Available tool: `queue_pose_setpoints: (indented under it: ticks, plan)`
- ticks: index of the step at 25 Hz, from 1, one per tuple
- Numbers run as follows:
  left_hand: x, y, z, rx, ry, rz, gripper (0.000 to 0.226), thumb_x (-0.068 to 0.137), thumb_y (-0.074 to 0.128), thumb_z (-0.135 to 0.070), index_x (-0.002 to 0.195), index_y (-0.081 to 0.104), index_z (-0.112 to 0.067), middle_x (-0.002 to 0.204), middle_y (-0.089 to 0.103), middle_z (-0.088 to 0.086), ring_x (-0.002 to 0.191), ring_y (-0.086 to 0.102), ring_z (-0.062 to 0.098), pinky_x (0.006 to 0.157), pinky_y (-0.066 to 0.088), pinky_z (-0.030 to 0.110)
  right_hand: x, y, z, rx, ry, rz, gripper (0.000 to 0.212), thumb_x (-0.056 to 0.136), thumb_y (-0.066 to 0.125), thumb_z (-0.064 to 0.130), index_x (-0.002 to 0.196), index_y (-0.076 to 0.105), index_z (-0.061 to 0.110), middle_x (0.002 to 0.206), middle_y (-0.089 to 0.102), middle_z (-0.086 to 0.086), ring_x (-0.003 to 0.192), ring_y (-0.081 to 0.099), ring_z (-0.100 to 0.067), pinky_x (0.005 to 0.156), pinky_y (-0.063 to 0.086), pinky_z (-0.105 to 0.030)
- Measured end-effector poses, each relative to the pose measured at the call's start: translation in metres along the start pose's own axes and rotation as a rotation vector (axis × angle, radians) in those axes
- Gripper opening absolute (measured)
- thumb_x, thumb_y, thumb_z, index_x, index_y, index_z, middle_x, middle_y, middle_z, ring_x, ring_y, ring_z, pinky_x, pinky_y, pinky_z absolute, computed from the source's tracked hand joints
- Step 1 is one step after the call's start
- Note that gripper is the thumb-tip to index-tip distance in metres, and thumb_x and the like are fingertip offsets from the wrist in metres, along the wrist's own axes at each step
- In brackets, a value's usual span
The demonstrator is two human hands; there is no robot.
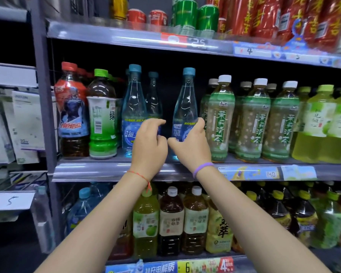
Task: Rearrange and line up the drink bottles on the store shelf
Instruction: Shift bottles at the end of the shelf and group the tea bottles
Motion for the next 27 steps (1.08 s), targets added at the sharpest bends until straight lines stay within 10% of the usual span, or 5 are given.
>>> queue_pose_setpoints:
  ticks: [4, 10, 18, 27]
  plan:
    - [0.005, -0.017, 0.005, 0.372, 0.025, -0.287, 0.054, 0.079, 0.059, -0.012, 0.132, 0.052, -0.009, 0.143, 0.04, 0.018, 0.132, 0.039, 0.036, 0.106, 0.036, 0.045, -0.007, 0.0, 0.005, -0.055, -0.099, -0.029, 0.101, 0.078, 0.065, 0.035, 0.154, 0.002, 0.013, 0.135, 0.039, -0.012, 0.108, 0.054, -0.035, 0.085, 0.05, -0.043]
    - [0.01, -0.013, 0.028, 0.464, -0.261, -0.126, 0.1, 0.081, 0.072, -0.034, 0.155, 0.008, -0.011, 0.144, 0.038, 0.018, 0.122, 0.049, 0.036, 0.095, 0.042, 0.048, -0.004, 0.0, 0.004, 0.018, -0.097, -0.024, 0.096, 0.081, 0.067, 0.03, 0.153, 0.007, 0.01, 0.136, 0.039, -0.013, 0.117, 0.049, -0.033, 0.088, 0.047, -0.039]
    - [0.014, -0.003, 0.021, 0.348, -0.304, 0.031, 0.087, 0.09, 0.058, -0.037, 0.156, 0.004, -0.021, 0.133, 0.052, 0.014, 0.1, 0.06, 0.038, 0.071, 0.042, 0.037, -0.002, -0.003, 0.0, -0.012, -0.114, 0.013, 0.094, 0.085, 0.064, 0.031, 0.152, 0.003, 0.008, 0.138, 0.036, -0.014, 0.116, 0.05, -0.031, 0.087, 0.05, -0.041]
    - [0.019, 0.027, 0.028, 0.167, -0.322, 0.26, 0.087, 0.087, 0.071, -0.027, 0.154, 0.016, -0.021, 0.139, 0.052, 0.013, 0.119, 0.056, 0.031, 0.097, 0.046, 0.041, -0.002, -0.008, -0.003, -0.048, -0.145, -0.008, 0.09, 0.087, 0.066, 0.032, 0.149, 0.007, 0.006, 0.131, 0.041, -0.013, 0.113, 0.051, -0.03, 0.078, 0.049, -0.035]
Point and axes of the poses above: each hand's wrist, its own x-axis towards the middle knuckle, its own y-axis out of the palm, z = x × y, the point moved 5 cm from there along x, towards the middle knuckle
